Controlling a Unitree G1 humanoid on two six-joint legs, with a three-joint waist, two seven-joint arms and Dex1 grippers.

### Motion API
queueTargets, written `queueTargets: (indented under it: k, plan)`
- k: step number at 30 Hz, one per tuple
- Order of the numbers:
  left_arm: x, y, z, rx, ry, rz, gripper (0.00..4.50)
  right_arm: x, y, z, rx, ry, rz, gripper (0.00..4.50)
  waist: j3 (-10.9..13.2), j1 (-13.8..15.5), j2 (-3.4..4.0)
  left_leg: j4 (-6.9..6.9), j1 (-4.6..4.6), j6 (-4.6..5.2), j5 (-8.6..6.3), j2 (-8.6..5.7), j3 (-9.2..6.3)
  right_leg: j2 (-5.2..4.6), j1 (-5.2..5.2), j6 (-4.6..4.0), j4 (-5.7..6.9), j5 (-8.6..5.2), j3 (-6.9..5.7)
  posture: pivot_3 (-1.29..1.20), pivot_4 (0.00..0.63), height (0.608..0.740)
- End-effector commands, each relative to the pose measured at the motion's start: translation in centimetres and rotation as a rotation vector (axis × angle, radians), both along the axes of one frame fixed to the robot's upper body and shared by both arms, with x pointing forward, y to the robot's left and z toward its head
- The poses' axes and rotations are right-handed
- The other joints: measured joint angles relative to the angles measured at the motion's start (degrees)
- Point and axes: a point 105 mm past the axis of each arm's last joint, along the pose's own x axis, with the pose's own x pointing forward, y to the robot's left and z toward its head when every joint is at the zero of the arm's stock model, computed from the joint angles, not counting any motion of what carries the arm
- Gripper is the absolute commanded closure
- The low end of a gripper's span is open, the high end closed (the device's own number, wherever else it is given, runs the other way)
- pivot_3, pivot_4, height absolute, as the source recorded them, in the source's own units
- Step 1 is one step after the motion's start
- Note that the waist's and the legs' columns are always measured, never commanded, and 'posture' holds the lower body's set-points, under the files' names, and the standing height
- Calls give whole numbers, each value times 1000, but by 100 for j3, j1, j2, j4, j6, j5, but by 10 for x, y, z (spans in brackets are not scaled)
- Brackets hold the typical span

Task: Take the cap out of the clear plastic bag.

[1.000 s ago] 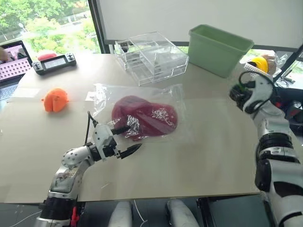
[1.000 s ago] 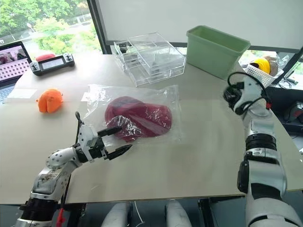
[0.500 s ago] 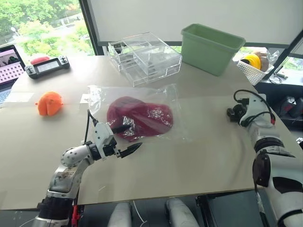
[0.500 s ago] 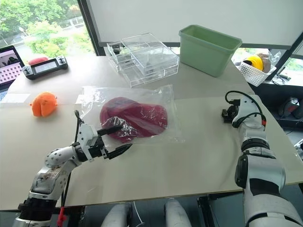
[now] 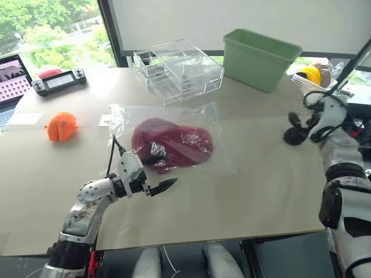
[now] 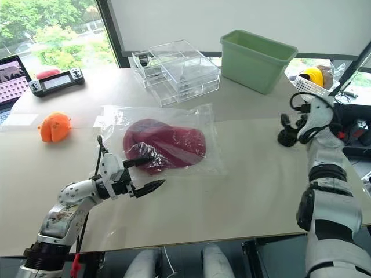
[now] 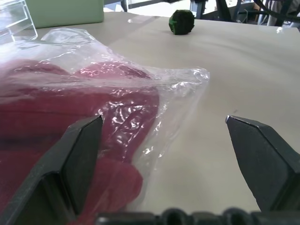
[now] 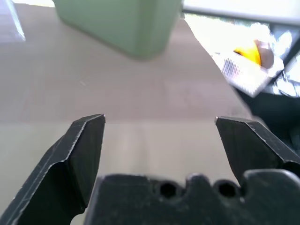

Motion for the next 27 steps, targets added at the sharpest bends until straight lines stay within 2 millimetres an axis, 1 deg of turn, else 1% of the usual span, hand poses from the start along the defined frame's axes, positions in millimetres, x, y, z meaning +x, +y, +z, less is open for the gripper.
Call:
queueTargets:
  k: [1, 2, 3, 4, 5, 6, 7, 8, 9, 10, 11, 14, 16, 20, 22, 24, 27]
  plan:
    - [-2, -3, 9, 7, -53, -21, 0, -19, 9, 39, 6, -127, 113, 32, 0, 4, 0, 1, 0, 0, 0, 0, 0, 0, 0, 0, 1, 0, 0, 0, 150, 735]
    - [-1, -3, 9, 16, -62, -21, 0, -33, 33, 46, 33, -140, 271, 32, 0, 4, 0, 2, 0, 0, 0, 0, 0, 0, 2, 0, 1, 0, 0, 0, 150, 735]
    - [-1, -3, 9, 28, -73, -23, 0, -55, 67, 46, 43, -121, 478, 32, -1, 25, 2, 1, 0, 0, 0, 0, -1, 0, 1, 0, 1, 0, 0, 0, 150, 735]
    - [-1, -3, 8, 37, -80, -24, 0, -75, 94, 44, 50, -88, 635, 32, 0, 38, 9, -1, -3, 0, 0, 1, -4, 1, -1, 1, 2, -1, -3, 0, 150, 735]
    - [-1, -3, 8, 48, -89, -26, 0, -96, 118, 36, 55, -28, 777, 32, 0, 40, 16, -1, -8, 2, -1, 1, -15, 2, 2, 4, 1, -4, -8, 0, 150, 735]
    - [-1, -3, 6, 69, -101, -37, 0, -124, 141, 23, 39, 56, 929, 32, 2, 36, 26, -2, -10, 4, -2, 1, -15, 2, 0, 5, 1, -4, -8, 0, 150, 735]
    - [-2, -4, 4, 87, -110, -48, 0, -150, 161, 10, 25, 142, 1060, 32, 1, 57, 32, 0, -12, 3, -2, 0, -15, 0, -1, 5, 2, -4, -7, 0, 150, 735]
    - [-3, -4, 3, 95, -112, -54, 0, -172, 175, -1, 19, 220, 1159, 32, 1, 70, 32, 2, -9, 3, -2, -2, -15, -1, 4, 8, 0, -6, -7, 0, 150, 735]
    - [-3, -4, 3, 97, -112, -56, 0, -188, 187, -9, 20, 279, 1229, 32, 1, 75, 31, 2, -3, 4, -3, 0, -15, 1, 13, 10, -3, -7, -8, 0, 150, 735]
    - [-3, -5, 3, 101, -113, -60, 0, -195, 192, -12, 25, 304, 1250, 32, 2, 68, 29, 5, 4, 3, -3, 1, -14, 1, 22, 20, -5, -13, -9, 0, 150, 735]
    - [-3, -6, 3, 105, -119, -65, 0, -198, 196, -14, 28, 313, 1251, 32, 2, 65, 28, 12, 7, 3, -3, 1, -13, 1, 31, 51, -8, -31, -9, 0, 150, 735]
    - [-5, -10, 4, 129, -145, -82, 0, -199, 205, -19, 8, 323, 1234, 32, 4, 56, 20, 34, 20, 2, -3, 2, -6, 1, 49, 59, -19, -29, -4, 0, 150, 735]
    - [-6, -14, 2, 191, -207, -107, 0, -198, 210, -25, -10, 335, 1211, 32, 4, 67, 10, 41, 23, 1, -1, 4, -2, 1, 52, 58, -19, -28, -4, 0, 150, 735]
    - [-6, -27, -5, 208, -266, -142, 0, -194, 205, -29, -6, 332, 1140, 32, 3, 150, 10, 38, 7, 0, 0, 4, 0, 1, 42, 59, -24, -28, -4, 0, 150, 735]
    - [-4, -41, -8, 182, -270, -157, 0, -194, 199, -32, -14, 347, 1098, 32, 2, 201, 10, 33, -4, 1, -1, 4, -1, 1, 37, 60, -34, -29, -5, 0, 150, 735]
    - [1, -54, -10, 157, -273, -160, 0, -196, 194, -33, -29, 360, 1063, 32, 2, 256, 10, 32, -15, 7, -7, 2, -3, -1, 37, 59, -44, -28, -7, 0, 150, 735]
    - [11, -70, -15, 130, -282, -150, 0, -201, 188, -28, -28, 358, 1029, 32, 3, 322, 9, 35, -22, 14, -14, -1, -4, -2, 36, 47, -48, -21, -8, 0, 150, 735]
